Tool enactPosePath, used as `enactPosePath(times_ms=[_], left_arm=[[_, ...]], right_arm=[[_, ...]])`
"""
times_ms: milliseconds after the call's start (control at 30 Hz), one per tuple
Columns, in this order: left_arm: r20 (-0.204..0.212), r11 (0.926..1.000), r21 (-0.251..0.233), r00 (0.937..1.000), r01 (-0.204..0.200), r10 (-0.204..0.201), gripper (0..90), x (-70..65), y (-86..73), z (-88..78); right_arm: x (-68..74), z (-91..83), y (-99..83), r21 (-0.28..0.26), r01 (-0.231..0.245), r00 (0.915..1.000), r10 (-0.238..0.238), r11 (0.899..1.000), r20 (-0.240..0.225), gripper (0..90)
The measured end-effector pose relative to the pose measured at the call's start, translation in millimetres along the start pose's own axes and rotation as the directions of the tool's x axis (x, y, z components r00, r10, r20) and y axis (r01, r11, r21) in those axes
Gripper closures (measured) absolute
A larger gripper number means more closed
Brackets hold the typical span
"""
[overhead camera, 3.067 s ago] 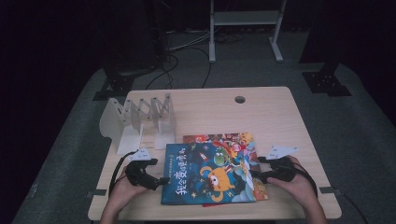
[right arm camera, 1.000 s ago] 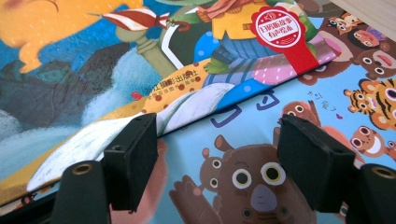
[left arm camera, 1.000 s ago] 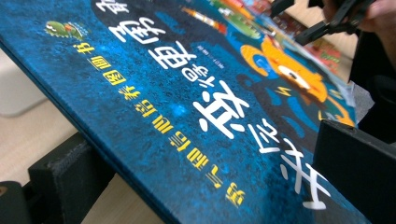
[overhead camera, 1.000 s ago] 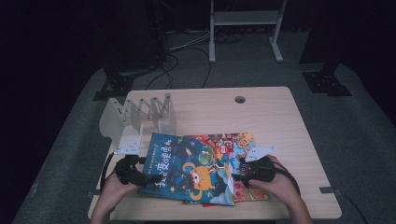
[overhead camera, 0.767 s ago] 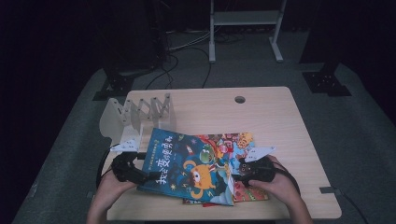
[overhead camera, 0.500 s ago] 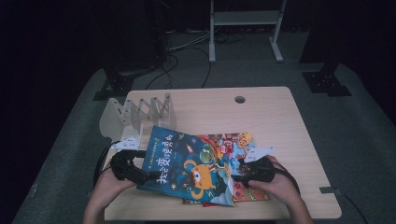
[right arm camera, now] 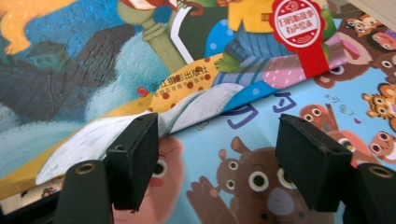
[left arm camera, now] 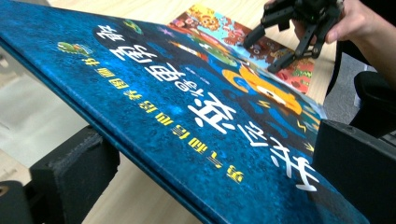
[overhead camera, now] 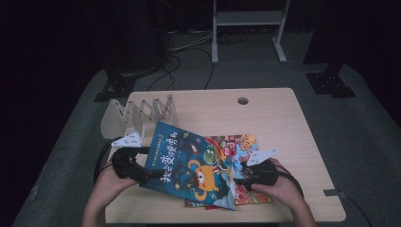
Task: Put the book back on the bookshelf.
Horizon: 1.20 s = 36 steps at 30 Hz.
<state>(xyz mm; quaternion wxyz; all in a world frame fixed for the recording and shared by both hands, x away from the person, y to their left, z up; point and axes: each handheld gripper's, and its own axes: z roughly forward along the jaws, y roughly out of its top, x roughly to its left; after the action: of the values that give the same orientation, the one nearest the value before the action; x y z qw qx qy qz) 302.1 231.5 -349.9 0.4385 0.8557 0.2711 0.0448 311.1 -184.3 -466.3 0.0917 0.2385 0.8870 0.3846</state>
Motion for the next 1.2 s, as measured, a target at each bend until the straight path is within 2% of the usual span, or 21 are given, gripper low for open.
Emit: enactPosePath(times_ms=[67, 200, 300, 433, 667, 933, 1133, 1200], left_arm=[[0.014, 1.0000, -0.007, 0.9999, 0.005, -0.004, 5.7, 2.0, 4.6, -2.5], [-0.005, 1.0000, 0.008, 1.0000, 0.002, -0.002, 12.2, 4.2, 12.7, -5.4], [-0.020, 0.9995, 0.025, 0.9996, -0.017, 0.017, 16.7, 5.1, 19.3, -7.7], [-0.019, 0.9986, 0.036, 0.9990, -0.039, 0.040, 27.5, 7.1, 30.1, -12.0], [0.008, 0.9987, 0.046, 0.9997, -0.023, 0.022, 39.3, 15.9, 49.3, -11.8], [0.032, 0.9974, 0.072, 0.9994, -0.012, 0.009, 47.8, 27.9, 71.7, -5.6], [0.046, 0.9942, 0.103, 0.9985, -0.033, 0.028, 52.9, 35.4, 95.8, 0.1], [0.049, 0.9928, 0.113, 0.9983, -0.038, 0.032, 53.9, 36.6, 103.2, 1.2]], right_arm=[[1.0, 0.2, 0.3, 0.000, 0.004, 1.0000, -0.004, 1.000, -0.002, 29.8], [5.1, 0.9, 1.1, 0.001, 0.006, 1.0000, -0.006, 1.000, -0.007, 30.4], [8.1, 1.5, 1.5, -0.003, 0.010, 0.9999, -0.010, 1.000, -0.009, 30.8], [10.9, 1.4, 2.0, -0.001, 0.009, 0.9999, -0.009, 1.000, -0.010, 32.7], [15.0, 1.5, 3.2, 0.005, 0.017, 0.9997, -0.017, 1.000, -0.019, 34.0], [20.5, 3.1, 4.8, 0.007, 0.029, 0.9991, -0.029, 1.000, -0.033, 33.3], [26.8, 9.3, 10.8, 0.008, 0.032, 0.9986, -0.031, 0.999, -0.042, 30.5], [29.0, 11.3, 13.0, 0.011, 0.030, 0.9991, -0.030, 0.999, -0.031, 30.4]])
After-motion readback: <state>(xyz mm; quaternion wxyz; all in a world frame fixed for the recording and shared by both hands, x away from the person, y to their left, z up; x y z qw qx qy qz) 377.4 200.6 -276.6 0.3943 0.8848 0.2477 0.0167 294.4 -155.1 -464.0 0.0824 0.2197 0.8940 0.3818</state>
